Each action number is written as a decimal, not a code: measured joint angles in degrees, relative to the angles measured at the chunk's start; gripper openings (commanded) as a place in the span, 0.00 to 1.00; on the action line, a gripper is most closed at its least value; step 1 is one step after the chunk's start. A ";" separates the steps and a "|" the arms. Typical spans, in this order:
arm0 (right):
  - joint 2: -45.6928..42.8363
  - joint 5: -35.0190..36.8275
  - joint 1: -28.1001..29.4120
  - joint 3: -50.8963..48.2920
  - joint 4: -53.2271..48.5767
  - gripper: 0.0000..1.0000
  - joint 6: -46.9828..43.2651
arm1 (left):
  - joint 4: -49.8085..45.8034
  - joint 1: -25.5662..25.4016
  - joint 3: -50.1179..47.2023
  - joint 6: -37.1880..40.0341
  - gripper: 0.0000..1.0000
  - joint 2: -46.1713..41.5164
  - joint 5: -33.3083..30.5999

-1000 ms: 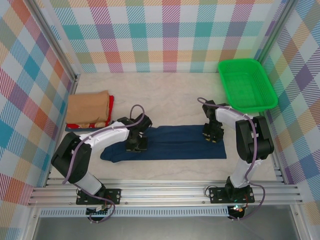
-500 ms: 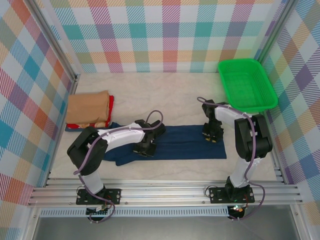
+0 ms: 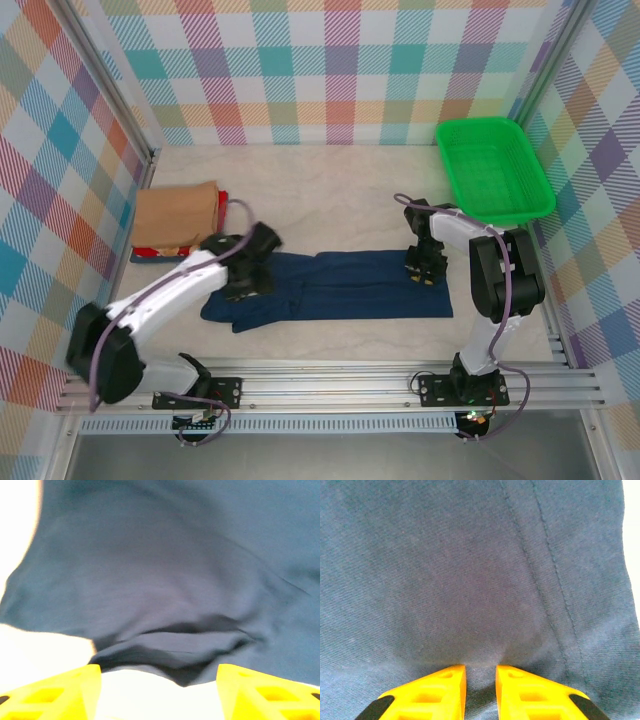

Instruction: Fold and stack the t-shirts

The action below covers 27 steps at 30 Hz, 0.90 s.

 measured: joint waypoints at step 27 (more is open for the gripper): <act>0.00 -1.05 0.00 0.90 0.07 0.21 -0.96 | 11.13 15.52 -23.37 -57.40 0.58 -8.52 13.66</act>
